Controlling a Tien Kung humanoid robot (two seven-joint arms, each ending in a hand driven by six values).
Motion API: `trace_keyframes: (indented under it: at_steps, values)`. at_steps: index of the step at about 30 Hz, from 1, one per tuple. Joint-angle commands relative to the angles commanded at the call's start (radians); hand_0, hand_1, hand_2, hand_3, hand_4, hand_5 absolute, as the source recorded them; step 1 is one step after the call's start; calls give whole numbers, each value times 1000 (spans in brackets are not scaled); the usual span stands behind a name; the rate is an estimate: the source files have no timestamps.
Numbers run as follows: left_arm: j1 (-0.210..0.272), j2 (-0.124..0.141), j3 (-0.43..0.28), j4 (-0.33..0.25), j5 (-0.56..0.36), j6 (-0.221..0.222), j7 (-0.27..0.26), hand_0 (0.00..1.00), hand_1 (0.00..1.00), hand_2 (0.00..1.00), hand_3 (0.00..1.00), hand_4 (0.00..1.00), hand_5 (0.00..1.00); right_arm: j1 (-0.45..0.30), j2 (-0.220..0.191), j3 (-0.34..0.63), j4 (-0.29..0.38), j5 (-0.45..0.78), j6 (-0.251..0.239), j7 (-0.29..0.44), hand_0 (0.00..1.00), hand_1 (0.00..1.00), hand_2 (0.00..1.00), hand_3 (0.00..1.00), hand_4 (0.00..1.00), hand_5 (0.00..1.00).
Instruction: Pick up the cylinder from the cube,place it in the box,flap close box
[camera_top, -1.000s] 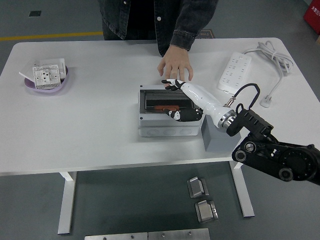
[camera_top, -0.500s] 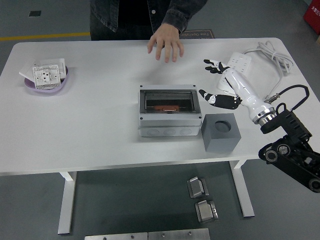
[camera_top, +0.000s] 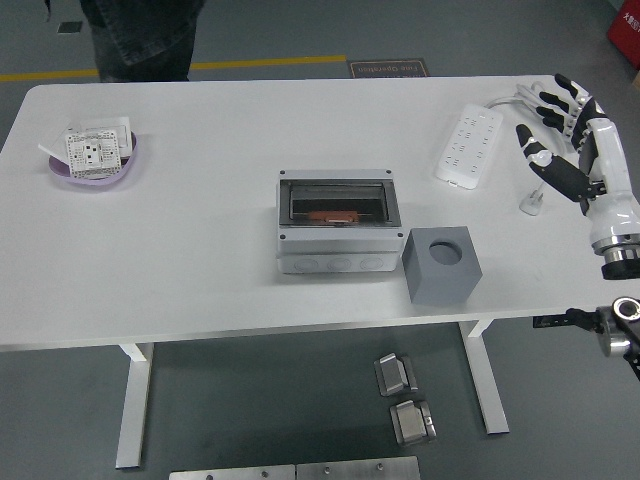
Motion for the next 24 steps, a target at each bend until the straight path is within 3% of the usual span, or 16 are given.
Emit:
trace_keyframes:
  at_steps: [7,13,18,24]
  values:
    - [-18,7,6,-2,-6,-4,0,690,696,635,654,556,365,-14,20,167,-31,238,97,73,800,762,804,914,720,266]
    - [-33,11,18,-5,-29,-3,-15,691,697,636,653,555,363,-21,29,232,-36,398,132,89,800,762,801,900,727,272]
    - [-37,20,-20,-9,-7,-4,-19,692,698,637,653,556,363,-40,30,257,-33,446,140,86,800,763,799,892,736,289]
    - [-30,35,-126,-13,47,-1,-31,692,698,637,654,556,363,-78,33,291,-37,430,134,75,815,762,804,887,750,308]
